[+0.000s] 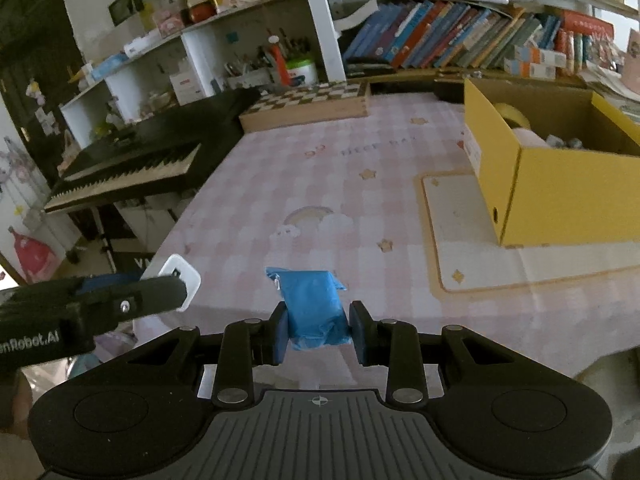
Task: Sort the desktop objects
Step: 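Lift and carry the white plug and blue object toward the yellow box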
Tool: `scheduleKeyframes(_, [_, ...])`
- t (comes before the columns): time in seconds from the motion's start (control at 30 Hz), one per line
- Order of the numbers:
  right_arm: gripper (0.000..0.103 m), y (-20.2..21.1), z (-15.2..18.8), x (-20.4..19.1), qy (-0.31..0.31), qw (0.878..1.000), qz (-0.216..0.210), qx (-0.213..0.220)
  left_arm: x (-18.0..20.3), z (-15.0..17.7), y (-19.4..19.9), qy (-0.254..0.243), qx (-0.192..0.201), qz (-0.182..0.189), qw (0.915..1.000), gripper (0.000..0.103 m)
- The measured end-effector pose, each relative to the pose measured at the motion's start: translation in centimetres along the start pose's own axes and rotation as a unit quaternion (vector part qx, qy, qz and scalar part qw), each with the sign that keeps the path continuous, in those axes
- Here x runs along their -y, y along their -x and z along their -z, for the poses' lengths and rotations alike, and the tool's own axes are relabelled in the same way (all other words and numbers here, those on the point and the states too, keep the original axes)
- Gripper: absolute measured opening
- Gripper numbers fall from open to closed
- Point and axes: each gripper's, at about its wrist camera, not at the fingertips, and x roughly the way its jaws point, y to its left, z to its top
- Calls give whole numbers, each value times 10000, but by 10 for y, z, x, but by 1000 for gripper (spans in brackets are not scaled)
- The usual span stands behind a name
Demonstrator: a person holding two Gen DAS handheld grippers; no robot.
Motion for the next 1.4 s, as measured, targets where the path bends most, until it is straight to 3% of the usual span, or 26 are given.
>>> scheduleKeyframes(0.47, [31,32,23,37,-628,9955,704,75,42,2,-26,-452,-299,784,9954,43])
scheduleKeyframes(0.87, [31,49,27,85,-1036,9883,1113,142,89,-5,-63,-740,-518,1231,9883,43])
scheduleKeyframes(1.4, [31,57,9,162,-1110,9867,1183,60,157,-15,-113,-785,-669,1315,9859,43])
